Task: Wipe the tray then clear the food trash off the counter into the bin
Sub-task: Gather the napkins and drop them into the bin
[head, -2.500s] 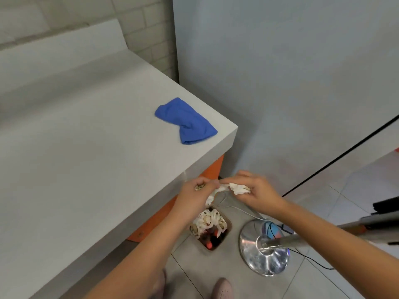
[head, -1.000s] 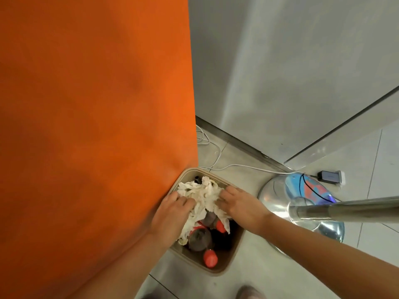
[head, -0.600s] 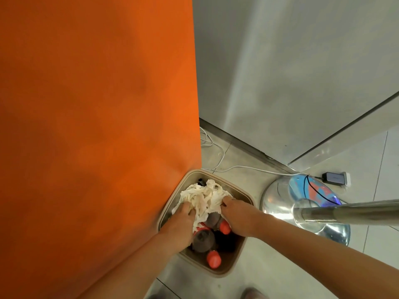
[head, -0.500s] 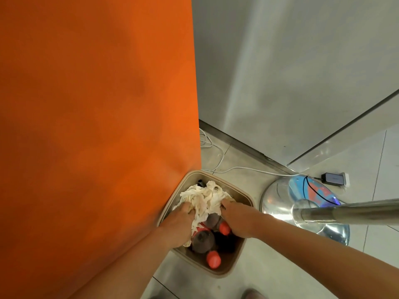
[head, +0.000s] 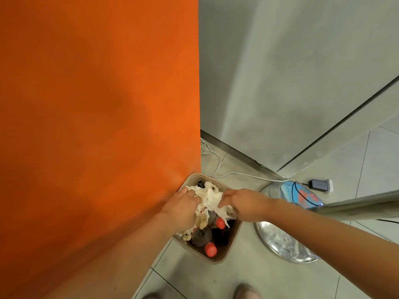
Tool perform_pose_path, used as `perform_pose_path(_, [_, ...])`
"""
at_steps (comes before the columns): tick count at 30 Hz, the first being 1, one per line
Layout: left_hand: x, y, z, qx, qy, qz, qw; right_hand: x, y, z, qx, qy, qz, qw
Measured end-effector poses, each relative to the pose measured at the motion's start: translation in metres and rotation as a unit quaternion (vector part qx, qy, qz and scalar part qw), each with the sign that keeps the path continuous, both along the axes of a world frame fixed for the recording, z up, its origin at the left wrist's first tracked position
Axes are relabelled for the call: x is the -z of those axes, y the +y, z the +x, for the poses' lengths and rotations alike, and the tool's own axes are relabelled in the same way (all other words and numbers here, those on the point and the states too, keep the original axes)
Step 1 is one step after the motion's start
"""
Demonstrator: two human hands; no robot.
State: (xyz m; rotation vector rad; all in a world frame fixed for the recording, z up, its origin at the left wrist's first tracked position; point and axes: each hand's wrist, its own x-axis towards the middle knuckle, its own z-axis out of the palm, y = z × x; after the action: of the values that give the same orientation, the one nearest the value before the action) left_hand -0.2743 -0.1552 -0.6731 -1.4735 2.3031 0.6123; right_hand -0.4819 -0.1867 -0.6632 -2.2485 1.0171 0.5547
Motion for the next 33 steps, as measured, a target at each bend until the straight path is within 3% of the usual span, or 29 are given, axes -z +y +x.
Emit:
perform_pose_path(7, [-0.115, -0.006, -0.008, -0.109, 0.155, -0.153, 0.97, -0.122, -0.008, 0.001, 0.039, -0.096, -0.127, 0.986])
perform_pose_path(14, [-0.265, -0.034, -0.029, -0.164, 0.236, -0.171, 0.942, -0.27, -0.033, -0.004, 0.079, -0.14, -0.224, 0.961])
perform_pose_path(19, [-0.372, -0.029, -0.055, -0.197, 0.322, -0.264, 0.888, -0.385, -0.052, -0.013, 0.114, -0.187, -0.325, 0.92])
perform_pose_path(25, [-0.506, -0.013, -0.054, -0.258, 0.402, -0.316, 0.819, -0.514, -0.059, 0.001, 0.156, -0.255, -0.367, 0.881])
perform_pose_path(29, [-0.585, -0.007, -0.02, -0.276, 0.375, -0.387, 0.796, -0.58, -0.056, 0.035, 0.149, -0.326, -0.359, 0.862])
perform_pose_path(33, [-0.63, 0.0, 0.043, -0.355, 0.309, -0.403, 0.785, -0.621, -0.055, 0.093, 0.052, -0.336, -0.355, 0.871])
